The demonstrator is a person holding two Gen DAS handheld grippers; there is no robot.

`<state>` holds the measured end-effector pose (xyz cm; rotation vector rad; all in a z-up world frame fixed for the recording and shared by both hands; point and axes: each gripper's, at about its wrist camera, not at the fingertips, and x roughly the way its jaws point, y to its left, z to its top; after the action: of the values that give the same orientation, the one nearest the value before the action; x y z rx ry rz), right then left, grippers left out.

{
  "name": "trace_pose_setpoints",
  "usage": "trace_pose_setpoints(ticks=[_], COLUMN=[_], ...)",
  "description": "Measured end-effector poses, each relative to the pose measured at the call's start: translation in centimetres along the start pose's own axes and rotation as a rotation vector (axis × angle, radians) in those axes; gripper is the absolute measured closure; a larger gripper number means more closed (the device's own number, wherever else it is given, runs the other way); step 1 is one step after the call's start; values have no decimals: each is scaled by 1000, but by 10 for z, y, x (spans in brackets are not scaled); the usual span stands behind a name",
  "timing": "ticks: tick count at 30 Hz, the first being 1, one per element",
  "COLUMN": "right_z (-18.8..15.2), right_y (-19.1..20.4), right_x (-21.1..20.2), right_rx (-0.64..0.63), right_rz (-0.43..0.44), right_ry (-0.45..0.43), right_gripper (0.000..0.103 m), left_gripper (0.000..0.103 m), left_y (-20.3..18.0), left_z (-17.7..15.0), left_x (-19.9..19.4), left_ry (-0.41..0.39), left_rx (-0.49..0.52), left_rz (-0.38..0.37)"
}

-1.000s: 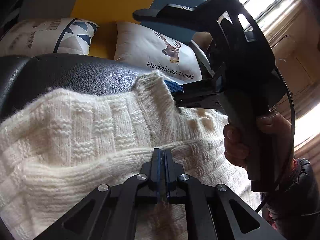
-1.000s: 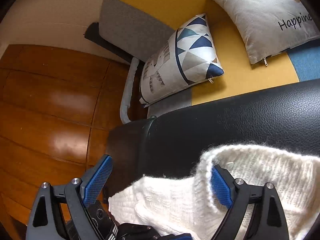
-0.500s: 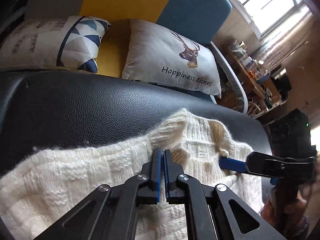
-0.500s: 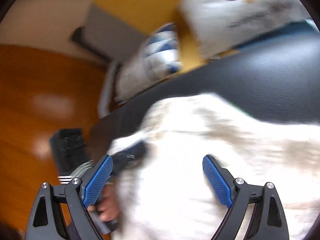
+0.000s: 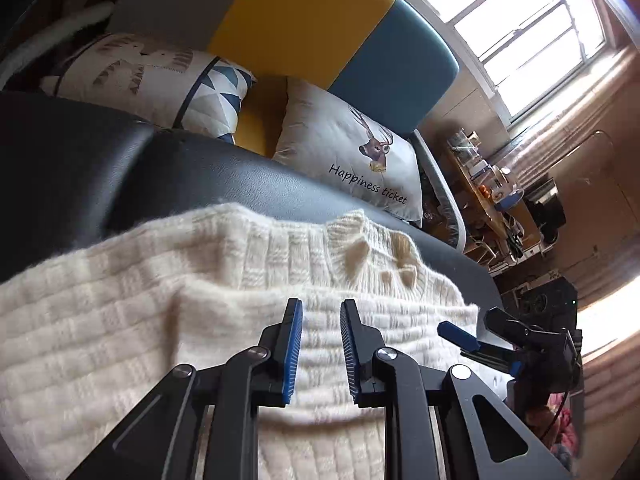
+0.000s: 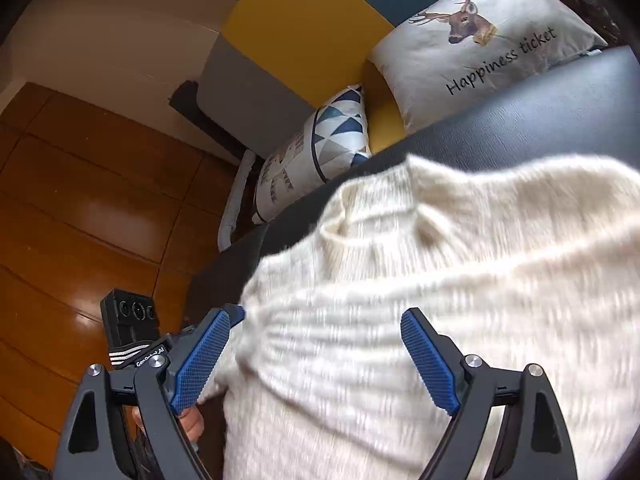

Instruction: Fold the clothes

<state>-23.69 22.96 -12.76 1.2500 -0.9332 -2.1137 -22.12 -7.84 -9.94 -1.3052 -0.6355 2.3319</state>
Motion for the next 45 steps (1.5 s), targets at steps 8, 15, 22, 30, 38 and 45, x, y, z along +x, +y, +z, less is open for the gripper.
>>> trace_pose_setpoints(ticks=[8, 15, 22, 30, 38, 45], right_z=[-49, -77, -125, -134, -133, -130], right_y=[-27, 2, 21, 26, 31, 46], right_x=[-19, -25, 0, 2, 6, 13], right_rx=[86, 49, -44, -64, -68, -94], right_rz=[-91, -60, -145, -185, -225, -242], right_ry=[-50, -37, -18, -65, -60, -19], right_gripper=[16, 14, 13, 9, 9, 9], left_gripper=[88, 77, 65, 56, 55, 56], left_y=[36, 79, 213, 325, 344, 339], left_z=[-31, -65, -143, -206, -199, -191], left_x=[0, -78, -234, -313, -283, -263], left_ry=[50, -31, -325, -499, -562, -606], left_rx=[-78, -296, -690, -1059, -1197, -1282], left_rz=[61, -52, 44, 64, -32, -43])
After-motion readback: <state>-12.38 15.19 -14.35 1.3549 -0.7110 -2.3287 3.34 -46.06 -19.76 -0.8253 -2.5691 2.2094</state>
